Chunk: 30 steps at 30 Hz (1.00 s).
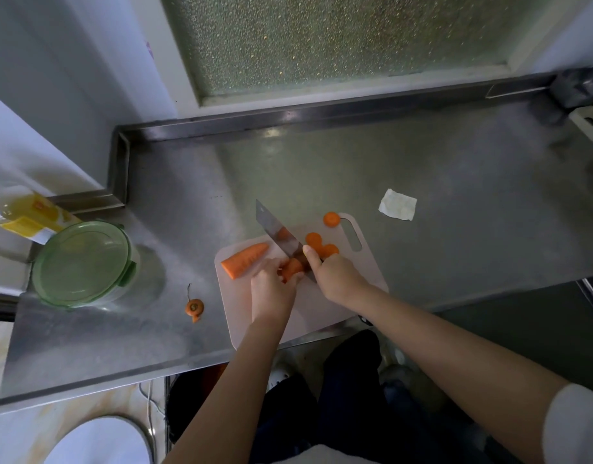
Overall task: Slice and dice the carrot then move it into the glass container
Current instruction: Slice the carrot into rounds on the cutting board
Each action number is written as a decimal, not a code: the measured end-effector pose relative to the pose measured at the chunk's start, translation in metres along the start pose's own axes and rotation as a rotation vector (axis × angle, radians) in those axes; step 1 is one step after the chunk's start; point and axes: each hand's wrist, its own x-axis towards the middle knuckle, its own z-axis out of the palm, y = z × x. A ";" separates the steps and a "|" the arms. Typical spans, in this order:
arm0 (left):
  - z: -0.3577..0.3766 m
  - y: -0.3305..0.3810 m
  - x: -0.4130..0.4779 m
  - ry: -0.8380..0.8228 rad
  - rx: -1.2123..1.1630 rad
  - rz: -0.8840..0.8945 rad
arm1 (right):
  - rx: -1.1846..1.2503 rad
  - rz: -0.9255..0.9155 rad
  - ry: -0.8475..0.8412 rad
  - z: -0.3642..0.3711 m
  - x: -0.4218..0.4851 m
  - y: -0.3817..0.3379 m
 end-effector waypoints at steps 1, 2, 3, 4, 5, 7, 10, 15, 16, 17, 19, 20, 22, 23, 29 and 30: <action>0.000 0.001 0.000 0.003 0.009 -0.003 | 0.017 -0.022 -0.004 0.000 0.002 0.002; 0.000 0.002 0.000 0.007 0.020 -0.004 | 0.036 -0.054 -0.001 0.002 0.001 0.004; 0.000 0.003 0.000 0.011 0.029 0.000 | 0.027 -0.069 0.011 0.002 -0.001 0.004; 0.000 0.004 0.000 0.013 0.037 -0.001 | 0.000 -0.070 -0.028 0.002 -0.004 0.002; 0.000 0.005 0.000 0.013 0.042 -0.004 | -0.021 -0.081 -0.064 0.001 -0.004 0.002; -0.002 0.006 -0.001 0.009 0.052 -0.013 | -0.081 -0.093 -0.101 0.000 -0.009 0.006; -0.003 0.006 -0.001 -0.007 0.074 -0.002 | -0.120 -0.118 -0.092 -0.009 -0.023 0.017; -0.007 0.010 0.001 -0.026 0.076 0.000 | -0.158 0.000 -0.058 -0.007 -0.028 0.031; -0.007 0.010 0.001 -0.025 0.078 -0.002 | -0.160 -0.005 -0.051 -0.008 -0.028 0.028; -0.007 0.011 0.001 -0.019 0.077 -0.002 | -0.123 -0.004 -0.031 -0.011 -0.026 0.026; -0.007 0.010 0.002 0.002 0.068 -0.010 | -0.116 0.021 -0.033 -0.014 -0.023 0.022; -0.007 0.010 0.002 0.006 0.062 -0.015 | -0.121 0.023 -0.037 -0.011 -0.023 0.022; -0.007 0.007 0.002 0.000 0.045 -0.022 | -0.063 -0.053 0.019 0.003 -0.022 0.028; -0.007 0.007 0.001 -0.007 0.035 -0.024 | -0.097 -0.070 0.039 0.011 -0.022 0.028; -0.009 0.010 0.000 -0.034 0.002 -0.074 | -0.049 -0.103 0.059 0.020 -0.011 0.035; -0.009 0.011 -0.001 -0.034 -0.003 -0.080 | -0.052 -0.116 0.051 0.019 -0.010 0.033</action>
